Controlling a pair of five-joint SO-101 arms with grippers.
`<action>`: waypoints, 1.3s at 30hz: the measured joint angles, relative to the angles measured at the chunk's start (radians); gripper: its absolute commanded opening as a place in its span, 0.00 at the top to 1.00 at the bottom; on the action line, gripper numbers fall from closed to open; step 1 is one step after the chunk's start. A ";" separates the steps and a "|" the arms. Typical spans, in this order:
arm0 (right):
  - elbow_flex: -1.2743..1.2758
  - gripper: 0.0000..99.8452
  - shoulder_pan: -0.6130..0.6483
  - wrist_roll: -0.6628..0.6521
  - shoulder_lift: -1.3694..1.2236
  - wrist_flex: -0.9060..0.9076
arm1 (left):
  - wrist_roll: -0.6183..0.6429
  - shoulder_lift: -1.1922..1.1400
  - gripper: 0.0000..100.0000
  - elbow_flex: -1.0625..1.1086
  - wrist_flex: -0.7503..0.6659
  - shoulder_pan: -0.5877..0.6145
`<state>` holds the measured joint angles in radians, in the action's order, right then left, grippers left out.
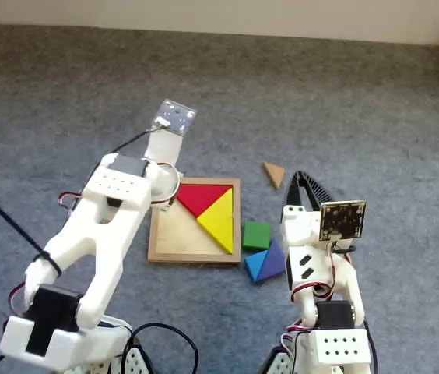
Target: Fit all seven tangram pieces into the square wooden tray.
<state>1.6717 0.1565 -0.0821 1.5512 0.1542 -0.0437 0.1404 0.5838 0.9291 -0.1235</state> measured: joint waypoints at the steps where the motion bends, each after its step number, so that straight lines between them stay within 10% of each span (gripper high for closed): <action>1: 0.000 0.99 0.000 0.000 0.000 0.000 | 0.002 0.008 0.95 0.002 0.000 0.009; 26: -0.244 0.99 0.000 0.000 -0.020 0.410 | 0.160 0.018 0.95 0.051 -0.103 0.242; 39: -0.687 0.99 -0.002 -0.006 -0.563 0.620 | 0.161 0.018 0.95 0.094 -0.193 0.241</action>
<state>0.9843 0.1550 -0.0882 0.9881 0.7741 0.1174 0.1588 0.6774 0.7357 0.1174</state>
